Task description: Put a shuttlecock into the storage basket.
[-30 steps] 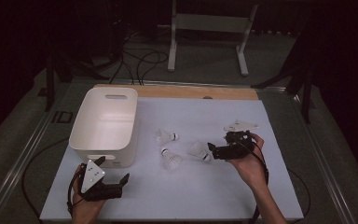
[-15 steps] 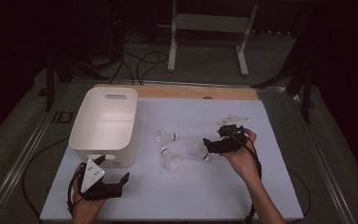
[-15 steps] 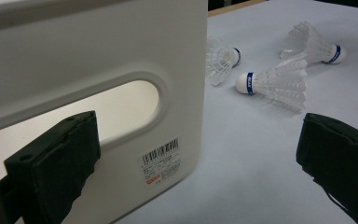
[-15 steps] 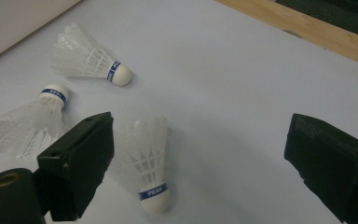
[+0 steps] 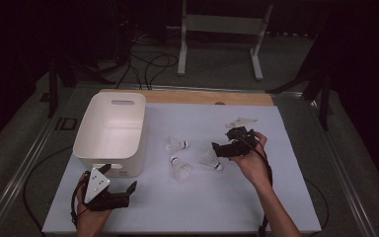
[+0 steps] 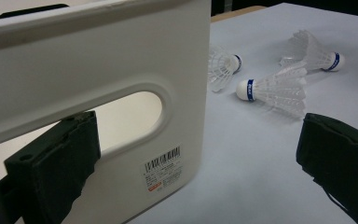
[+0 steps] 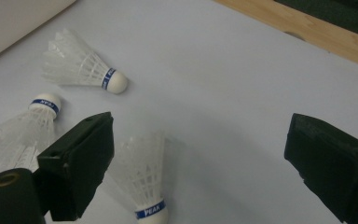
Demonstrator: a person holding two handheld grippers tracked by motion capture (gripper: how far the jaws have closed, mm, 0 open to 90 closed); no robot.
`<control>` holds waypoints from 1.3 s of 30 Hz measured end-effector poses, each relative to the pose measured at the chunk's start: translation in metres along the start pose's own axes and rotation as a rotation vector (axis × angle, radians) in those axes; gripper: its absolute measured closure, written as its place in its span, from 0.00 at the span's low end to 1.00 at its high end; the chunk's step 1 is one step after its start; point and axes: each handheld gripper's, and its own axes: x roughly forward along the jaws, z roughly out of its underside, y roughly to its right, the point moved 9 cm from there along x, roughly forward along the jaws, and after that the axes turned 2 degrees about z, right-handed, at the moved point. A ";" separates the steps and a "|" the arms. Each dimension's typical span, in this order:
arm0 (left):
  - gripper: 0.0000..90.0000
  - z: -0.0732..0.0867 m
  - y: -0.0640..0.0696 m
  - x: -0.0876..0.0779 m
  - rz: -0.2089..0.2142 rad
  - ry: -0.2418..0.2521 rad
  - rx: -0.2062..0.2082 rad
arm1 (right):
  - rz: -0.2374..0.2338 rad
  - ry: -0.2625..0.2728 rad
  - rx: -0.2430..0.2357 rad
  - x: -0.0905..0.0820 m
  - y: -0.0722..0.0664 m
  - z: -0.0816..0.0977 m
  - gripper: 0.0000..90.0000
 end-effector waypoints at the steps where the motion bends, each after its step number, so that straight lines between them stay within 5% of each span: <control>1: 0.00 0.000 0.000 0.000 0.000 0.000 0.000 | 0.001 -0.001 -0.001 0.001 0.000 -0.001 0.09; 30: 0.00 0.001 0.001 0.000 0.000 -0.004 0.006 | 0.010 -0.105 -0.026 0.052 -0.007 -0.003 0.09; 39: 0.00 0.001 0.002 -0.002 0.001 -0.001 0.006 | -0.010 -0.177 -0.028 0.071 -0.012 0.006 0.10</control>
